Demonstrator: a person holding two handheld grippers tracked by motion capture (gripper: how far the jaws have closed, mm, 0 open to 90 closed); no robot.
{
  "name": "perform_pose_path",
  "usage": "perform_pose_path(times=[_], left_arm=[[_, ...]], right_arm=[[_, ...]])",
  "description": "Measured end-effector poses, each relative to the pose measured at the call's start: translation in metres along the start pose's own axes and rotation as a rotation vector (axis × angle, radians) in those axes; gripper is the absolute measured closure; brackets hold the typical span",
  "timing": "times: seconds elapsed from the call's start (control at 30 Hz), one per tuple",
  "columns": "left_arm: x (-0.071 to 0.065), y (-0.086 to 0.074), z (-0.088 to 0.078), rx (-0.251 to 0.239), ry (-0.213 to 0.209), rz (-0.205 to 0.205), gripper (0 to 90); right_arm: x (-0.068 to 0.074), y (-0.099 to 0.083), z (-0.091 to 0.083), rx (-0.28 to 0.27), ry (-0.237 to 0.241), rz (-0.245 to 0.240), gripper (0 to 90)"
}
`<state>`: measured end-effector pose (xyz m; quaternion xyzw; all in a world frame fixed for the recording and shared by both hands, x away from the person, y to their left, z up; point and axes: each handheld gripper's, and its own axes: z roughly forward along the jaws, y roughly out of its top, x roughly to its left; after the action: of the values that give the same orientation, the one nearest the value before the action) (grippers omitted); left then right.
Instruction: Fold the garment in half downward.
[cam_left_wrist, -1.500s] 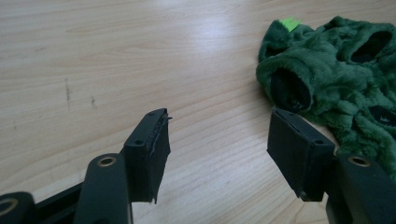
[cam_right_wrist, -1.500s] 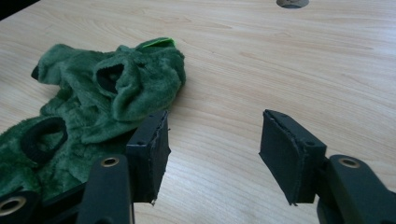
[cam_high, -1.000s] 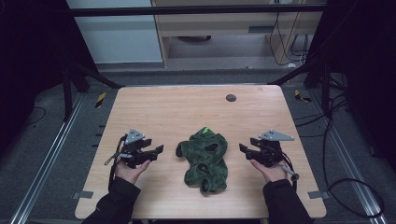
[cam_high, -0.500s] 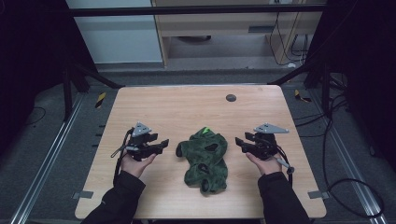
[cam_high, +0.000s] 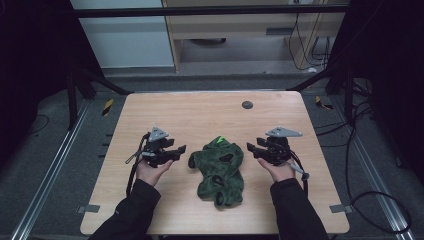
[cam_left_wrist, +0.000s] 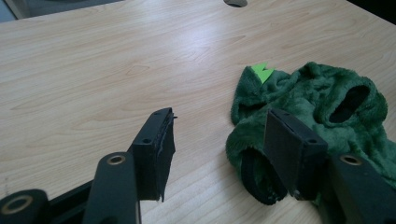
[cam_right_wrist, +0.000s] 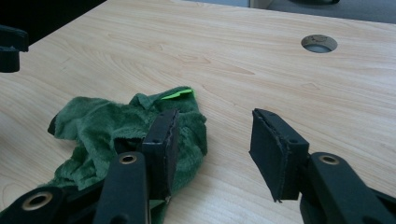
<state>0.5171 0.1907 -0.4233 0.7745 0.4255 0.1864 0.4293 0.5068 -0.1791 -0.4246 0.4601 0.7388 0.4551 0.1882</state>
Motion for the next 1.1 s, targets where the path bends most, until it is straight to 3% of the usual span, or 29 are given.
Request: perform_pose_path(times=[0.5, 1.1], left_arm=[[-0.009, 0.011, 0.027, 0.013, -0.031, 0.002, 44.9], [-0.014, 0.007, 0.07, 0.105, -0.045, 0.005, 43.8]], right_arm=[[0.004, 0.008, 0.029, 0.034, 0.024, 0.004, 53.7], [0.001, 0.005, 0.064, 0.092, 0.034, 0.019, 53.9]])
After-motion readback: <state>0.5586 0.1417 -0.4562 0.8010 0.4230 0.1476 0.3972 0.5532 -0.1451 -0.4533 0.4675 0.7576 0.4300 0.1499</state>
